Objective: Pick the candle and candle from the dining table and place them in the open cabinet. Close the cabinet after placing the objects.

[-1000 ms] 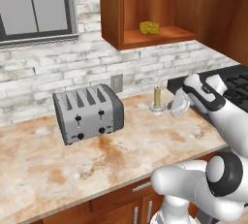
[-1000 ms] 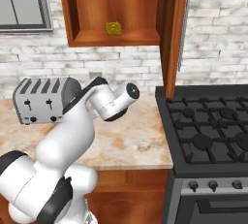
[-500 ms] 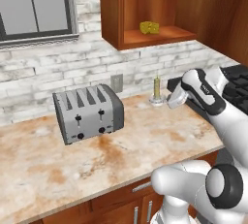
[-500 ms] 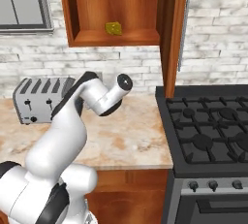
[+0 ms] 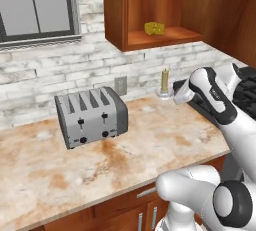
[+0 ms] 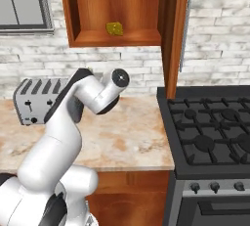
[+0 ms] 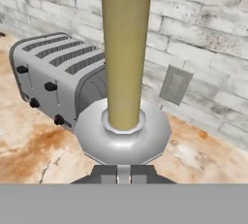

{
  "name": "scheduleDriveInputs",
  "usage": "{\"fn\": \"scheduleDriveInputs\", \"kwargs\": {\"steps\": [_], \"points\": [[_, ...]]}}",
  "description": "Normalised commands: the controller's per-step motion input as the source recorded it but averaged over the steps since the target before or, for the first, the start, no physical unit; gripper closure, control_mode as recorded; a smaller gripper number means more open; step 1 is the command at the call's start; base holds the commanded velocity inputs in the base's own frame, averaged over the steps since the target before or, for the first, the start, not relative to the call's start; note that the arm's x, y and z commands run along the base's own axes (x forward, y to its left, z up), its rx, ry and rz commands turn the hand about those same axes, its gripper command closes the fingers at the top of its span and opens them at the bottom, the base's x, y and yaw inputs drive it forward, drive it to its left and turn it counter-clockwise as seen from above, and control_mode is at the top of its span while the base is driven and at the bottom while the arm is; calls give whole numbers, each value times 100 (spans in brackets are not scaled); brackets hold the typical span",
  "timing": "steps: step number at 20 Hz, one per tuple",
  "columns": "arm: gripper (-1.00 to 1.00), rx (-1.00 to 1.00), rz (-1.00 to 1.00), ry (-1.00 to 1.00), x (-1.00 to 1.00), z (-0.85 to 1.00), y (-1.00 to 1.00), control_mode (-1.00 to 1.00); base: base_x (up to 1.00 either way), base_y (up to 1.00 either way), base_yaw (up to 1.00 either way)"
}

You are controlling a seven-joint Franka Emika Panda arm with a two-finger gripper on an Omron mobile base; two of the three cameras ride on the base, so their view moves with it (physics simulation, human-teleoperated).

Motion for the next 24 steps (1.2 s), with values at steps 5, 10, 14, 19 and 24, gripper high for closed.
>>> {"fn": "scheduleDriveInputs", "kwargs": {"steps": [5,10,14,19,24], "points": [[100,0,-8,-11,-21,47,-5,-100,0,0,0],[100,0,-8,-11,-8,58,0,-100,0,0,0],[100,-1,-10,-6,-1,60,-3,-100,0,0,0],[100,0,-6,-8,0,52,-1,-100,0,0,0],[100,0,0,-10,0,49,0,-100,0,0,0]]}}
